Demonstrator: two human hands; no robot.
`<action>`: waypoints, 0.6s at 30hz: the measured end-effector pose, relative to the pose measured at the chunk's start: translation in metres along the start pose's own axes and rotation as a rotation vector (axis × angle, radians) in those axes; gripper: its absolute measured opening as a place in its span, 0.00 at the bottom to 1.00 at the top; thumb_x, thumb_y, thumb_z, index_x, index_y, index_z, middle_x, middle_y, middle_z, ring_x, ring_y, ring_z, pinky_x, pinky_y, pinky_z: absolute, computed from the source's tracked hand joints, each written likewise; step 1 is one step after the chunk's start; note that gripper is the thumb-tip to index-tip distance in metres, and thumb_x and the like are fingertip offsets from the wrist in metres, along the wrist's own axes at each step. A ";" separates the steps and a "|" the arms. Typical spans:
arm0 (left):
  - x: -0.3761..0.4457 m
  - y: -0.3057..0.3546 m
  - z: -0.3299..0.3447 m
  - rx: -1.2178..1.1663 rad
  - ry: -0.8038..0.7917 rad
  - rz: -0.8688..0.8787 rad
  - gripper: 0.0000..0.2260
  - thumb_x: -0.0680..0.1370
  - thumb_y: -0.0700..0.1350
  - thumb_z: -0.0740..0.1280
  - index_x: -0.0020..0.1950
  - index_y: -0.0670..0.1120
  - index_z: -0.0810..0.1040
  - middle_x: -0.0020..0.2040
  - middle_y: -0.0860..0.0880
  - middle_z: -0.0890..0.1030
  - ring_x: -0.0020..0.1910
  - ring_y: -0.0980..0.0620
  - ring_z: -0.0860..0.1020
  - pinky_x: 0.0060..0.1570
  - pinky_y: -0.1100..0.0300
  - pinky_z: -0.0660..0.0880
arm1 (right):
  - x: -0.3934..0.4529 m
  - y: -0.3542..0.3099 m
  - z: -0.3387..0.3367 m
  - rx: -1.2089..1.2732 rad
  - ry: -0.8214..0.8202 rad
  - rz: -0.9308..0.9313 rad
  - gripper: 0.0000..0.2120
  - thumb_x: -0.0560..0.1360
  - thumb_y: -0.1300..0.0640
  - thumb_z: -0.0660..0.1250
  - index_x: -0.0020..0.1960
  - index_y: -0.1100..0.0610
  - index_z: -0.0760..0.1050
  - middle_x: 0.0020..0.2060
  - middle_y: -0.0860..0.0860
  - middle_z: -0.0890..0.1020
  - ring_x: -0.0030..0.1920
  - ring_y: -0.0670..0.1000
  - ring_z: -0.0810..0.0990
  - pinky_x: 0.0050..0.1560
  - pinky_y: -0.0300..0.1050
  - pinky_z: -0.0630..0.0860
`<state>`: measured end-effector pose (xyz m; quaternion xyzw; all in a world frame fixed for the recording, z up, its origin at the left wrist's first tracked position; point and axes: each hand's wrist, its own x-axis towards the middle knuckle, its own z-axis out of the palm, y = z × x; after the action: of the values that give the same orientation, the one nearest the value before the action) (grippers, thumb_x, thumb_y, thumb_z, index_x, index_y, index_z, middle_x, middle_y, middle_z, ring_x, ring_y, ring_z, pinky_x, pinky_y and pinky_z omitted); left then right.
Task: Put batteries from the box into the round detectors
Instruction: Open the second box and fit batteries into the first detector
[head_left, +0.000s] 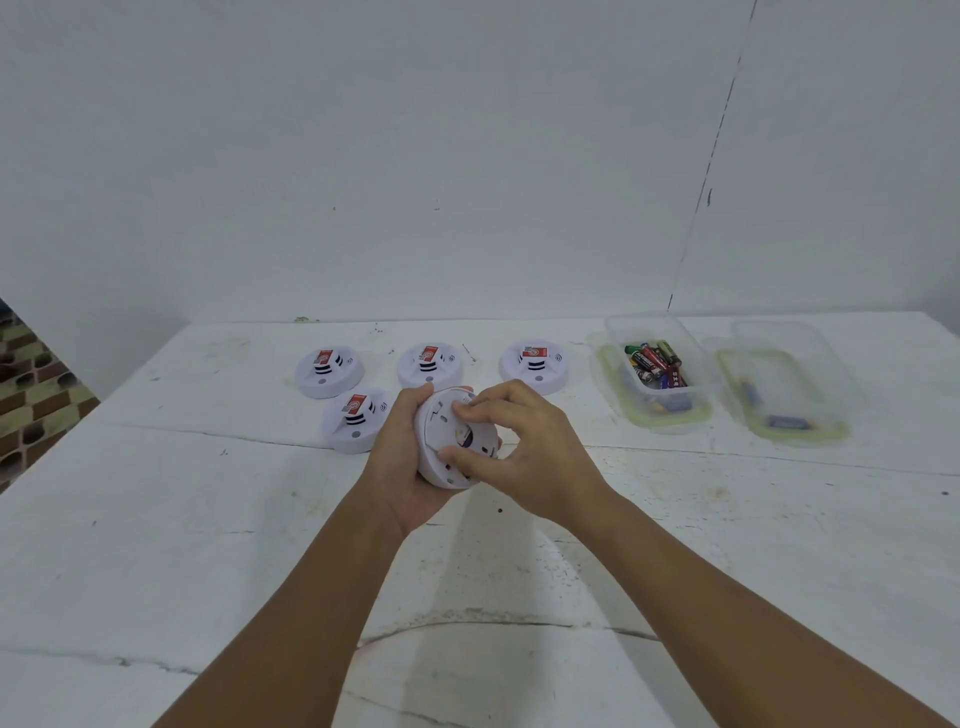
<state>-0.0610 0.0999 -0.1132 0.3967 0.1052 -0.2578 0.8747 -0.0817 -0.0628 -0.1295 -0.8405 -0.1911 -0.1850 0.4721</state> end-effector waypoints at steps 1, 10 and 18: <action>-0.001 0.000 0.001 -0.011 0.002 -0.003 0.20 0.80 0.59 0.63 0.60 0.45 0.82 0.59 0.41 0.79 0.62 0.41 0.75 0.52 0.49 0.77 | 0.000 -0.001 0.000 -0.003 0.007 0.002 0.23 0.70 0.40 0.78 0.61 0.49 0.84 0.55 0.42 0.79 0.57 0.42 0.79 0.54 0.45 0.79; -0.007 0.005 0.008 0.063 0.043 0.032 0.18 0.81 0.58 0.63 0.59 0.47 0.82 0.57 0.42 0.81 0.58 0.42 0.78 0.50 0.49 0.78 | -0.002 -0.011 0.004 -0.065 0.044 0.028 0.28 0.69 0.32 0.70 0.61 0.49 0.83 0.54 0.42 0.81 0.54 0.44 0.81 0.49 0.49 0.81; -0.013 0.004 0.007 0.035 -0.006 0.009 0.18 0.82 0.57 0.61 0.60 0.46 0.82 0.54 0.43 0.82 0.55 0.43 0.81 0.45 0.51 0.80 | -0.005 -0.014 0.002 -0.098 0.018 -0.080 0.23 0.72 0.40 0.72 0.62 0.50 0.84 0.58 0.45 0.81 0.58 0.46 0.80 0.50 0.50 0.82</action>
<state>-0.0702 0.1016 -0.1004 0.4115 0.0962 -0.2570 0.8691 -0.0925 -0.0554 -0.1232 -0.8525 -0.2109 -0.2204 0.4245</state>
